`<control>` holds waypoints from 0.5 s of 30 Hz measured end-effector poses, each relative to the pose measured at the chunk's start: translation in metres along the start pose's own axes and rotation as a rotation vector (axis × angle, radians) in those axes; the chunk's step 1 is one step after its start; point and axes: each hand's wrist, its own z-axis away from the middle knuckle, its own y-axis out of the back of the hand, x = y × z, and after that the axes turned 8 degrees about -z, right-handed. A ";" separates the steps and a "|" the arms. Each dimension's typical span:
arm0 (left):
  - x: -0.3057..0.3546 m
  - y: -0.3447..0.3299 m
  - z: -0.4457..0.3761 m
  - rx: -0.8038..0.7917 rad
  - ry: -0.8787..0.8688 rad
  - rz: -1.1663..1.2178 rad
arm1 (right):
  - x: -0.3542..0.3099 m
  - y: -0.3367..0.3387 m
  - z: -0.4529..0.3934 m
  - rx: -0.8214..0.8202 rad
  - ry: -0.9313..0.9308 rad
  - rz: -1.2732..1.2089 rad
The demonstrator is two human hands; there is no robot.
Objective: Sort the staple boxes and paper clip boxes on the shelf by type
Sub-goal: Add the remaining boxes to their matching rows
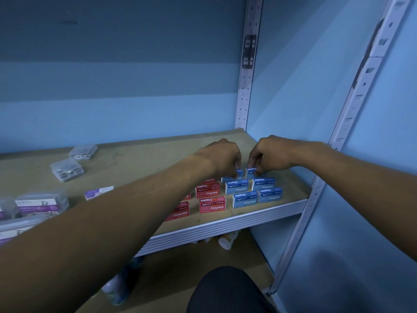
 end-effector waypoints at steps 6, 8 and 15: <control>-0.018 0.018 0.013 0.036 0.020 -0.007 | -0.008 0.012 0.002 0.038 0.037 -0.012; -0.028 0.024 0.021 0.033 0.044 -0.005 | -0.014 0.015 0.000 0.055 0.046 0.008; -0.069 0.041 0.062 0.028 0.152 -0.028 | -0.052 0.018 -0.013 0.045 0.095 -0.001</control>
